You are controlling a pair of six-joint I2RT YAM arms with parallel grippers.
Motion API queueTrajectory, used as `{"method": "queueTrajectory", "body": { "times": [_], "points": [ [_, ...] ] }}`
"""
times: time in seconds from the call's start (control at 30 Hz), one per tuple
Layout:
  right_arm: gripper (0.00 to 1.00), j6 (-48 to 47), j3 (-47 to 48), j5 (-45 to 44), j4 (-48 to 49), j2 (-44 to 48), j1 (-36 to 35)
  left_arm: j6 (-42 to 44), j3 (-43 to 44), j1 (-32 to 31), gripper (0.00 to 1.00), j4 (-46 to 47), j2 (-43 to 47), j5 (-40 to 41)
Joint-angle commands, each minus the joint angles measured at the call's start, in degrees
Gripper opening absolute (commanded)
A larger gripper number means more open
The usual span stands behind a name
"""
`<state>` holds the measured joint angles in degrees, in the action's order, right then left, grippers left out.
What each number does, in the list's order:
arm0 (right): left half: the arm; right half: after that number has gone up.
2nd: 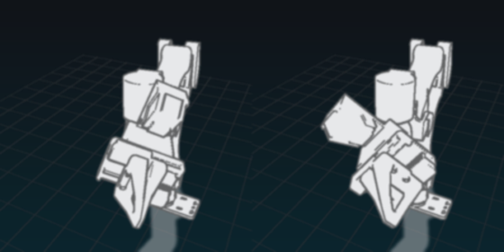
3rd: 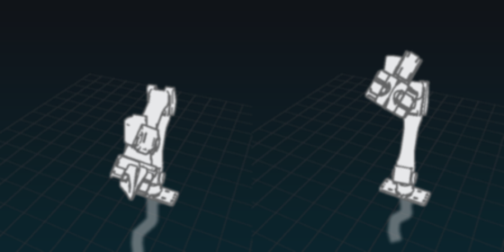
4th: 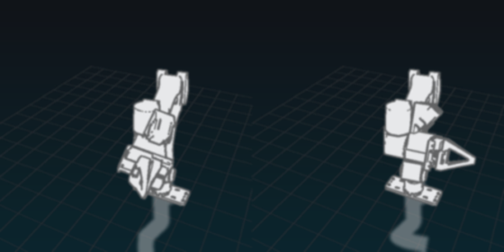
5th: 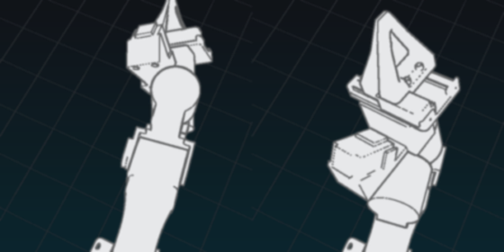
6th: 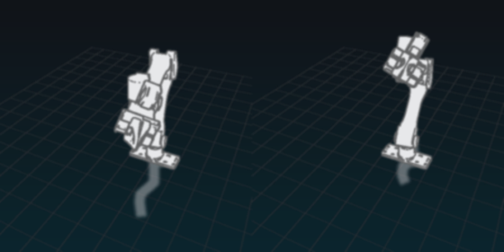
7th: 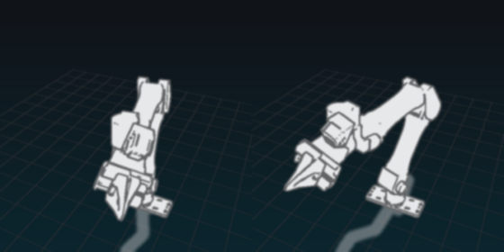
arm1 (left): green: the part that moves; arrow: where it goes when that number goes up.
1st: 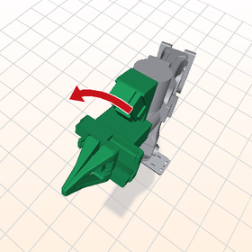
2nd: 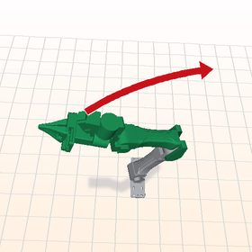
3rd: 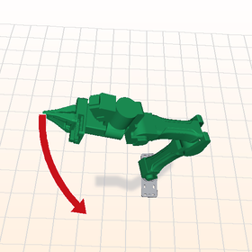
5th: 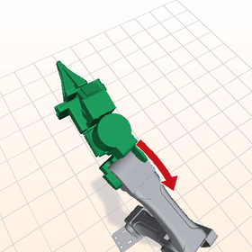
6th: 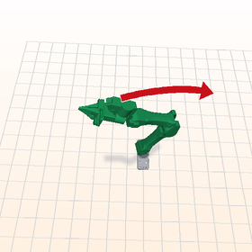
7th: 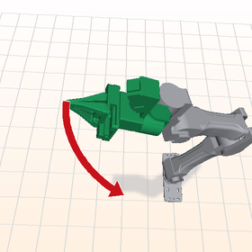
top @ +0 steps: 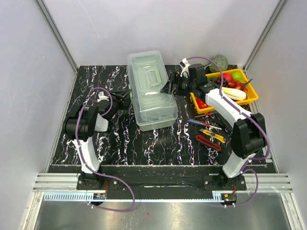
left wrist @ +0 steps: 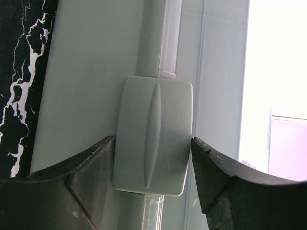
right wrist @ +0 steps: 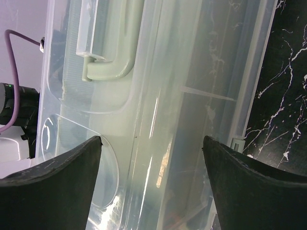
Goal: Pack the tool kit
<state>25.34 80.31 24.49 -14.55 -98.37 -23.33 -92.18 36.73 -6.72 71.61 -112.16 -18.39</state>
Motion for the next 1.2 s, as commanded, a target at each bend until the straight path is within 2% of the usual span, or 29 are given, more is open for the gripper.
{"method": "queueTrajectory", "body": {
  "times": [0.0,0.2,0.5,0.63,0.97,1.17],
  "points": [
    [0.88,-2.0,-1.6,-1.1,-2.8,-2.1,-2.8,0.9,3.0,-2.1,0.65,23.9,-0.1,-6.6],
    [0.86,-1.2,-2.4,-1.5,-2.9,-2.8,-2.9,1.4,3.8,-2.2,0.51,23.9,-1.1,-7.6],
    [0.84,-0.5,-2.4,-2.3,-3.2,-3.7,-2.9,2.4,3.5,-2.2,0.37,23.7,-0.7,-7.3],
    [0.83,-0.6,-2.3,-2.8,-3.6,-3.8,-2.9,4.5,3.6,-2.2,0.31,20.1,0.7,-7.7],
    [0.82,-0.3,-1.7,-3.2,-4.2,-4.4,-2.9,11.8,4.7,-2.2,0.27,6.9,7.0,-8.7],
    [0.81,-0.2,-1.5,-3.8,-4.6,-4.6,-2.9,13.9,4.8,-2.2,0.24,2.1,8.5,-8.2]
  ]
}}
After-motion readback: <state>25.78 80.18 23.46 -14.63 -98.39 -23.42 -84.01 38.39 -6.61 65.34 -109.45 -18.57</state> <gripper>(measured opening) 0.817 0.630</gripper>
